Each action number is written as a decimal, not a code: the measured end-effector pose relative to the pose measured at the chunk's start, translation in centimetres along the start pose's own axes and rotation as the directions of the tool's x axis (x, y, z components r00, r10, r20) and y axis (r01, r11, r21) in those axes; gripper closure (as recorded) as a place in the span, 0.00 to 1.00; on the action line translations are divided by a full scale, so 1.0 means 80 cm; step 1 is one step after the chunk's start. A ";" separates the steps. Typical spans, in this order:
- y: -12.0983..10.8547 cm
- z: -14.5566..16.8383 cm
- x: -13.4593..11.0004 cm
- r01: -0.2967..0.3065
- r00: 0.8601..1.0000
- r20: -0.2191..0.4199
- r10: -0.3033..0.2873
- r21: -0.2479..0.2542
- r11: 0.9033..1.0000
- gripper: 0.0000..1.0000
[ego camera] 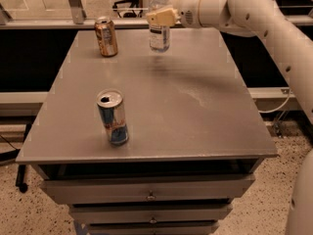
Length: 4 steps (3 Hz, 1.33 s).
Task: Move blue plastic bottle near orange can
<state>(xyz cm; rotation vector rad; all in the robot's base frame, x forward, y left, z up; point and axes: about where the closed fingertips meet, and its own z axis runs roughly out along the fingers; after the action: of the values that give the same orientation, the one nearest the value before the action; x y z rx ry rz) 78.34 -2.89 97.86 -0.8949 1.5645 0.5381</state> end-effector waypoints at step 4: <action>0.019 0.126 -0.018 0.060 0.996 0.076 -0.052 -0.100 0.993 1.00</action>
Offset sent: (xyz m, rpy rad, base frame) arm 0.0629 0.0823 0.0050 0.0584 -0.1172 0.0948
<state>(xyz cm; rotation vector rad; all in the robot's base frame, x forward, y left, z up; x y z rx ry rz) 83.36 6.04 97.07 -0.9828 1.4517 0.6087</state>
